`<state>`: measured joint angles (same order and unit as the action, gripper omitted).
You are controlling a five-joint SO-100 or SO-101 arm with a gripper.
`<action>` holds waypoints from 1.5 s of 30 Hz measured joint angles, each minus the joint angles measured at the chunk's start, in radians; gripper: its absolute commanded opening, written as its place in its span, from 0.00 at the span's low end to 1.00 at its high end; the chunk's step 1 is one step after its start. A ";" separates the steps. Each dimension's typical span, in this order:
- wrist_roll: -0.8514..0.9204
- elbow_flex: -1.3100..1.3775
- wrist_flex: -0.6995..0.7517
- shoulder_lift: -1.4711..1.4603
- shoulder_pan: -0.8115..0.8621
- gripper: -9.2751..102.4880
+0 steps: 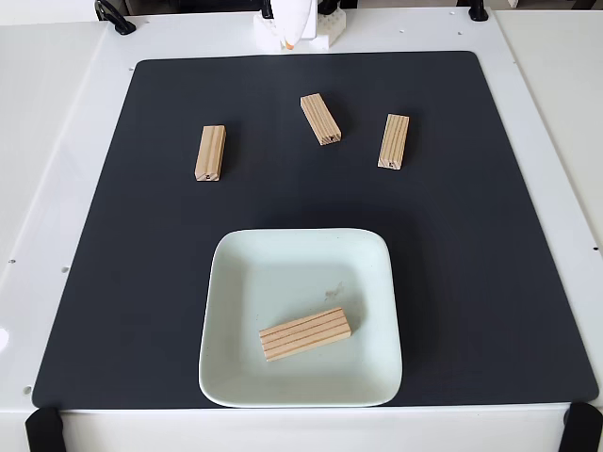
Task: Pick up the wooden block and place them on the plate.
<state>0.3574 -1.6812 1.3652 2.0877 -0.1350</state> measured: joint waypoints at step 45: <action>-1.154 0.138 0.009 -0.252 0.311 0.08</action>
<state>-0.7961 -1.5432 1.3744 1.8362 0.1764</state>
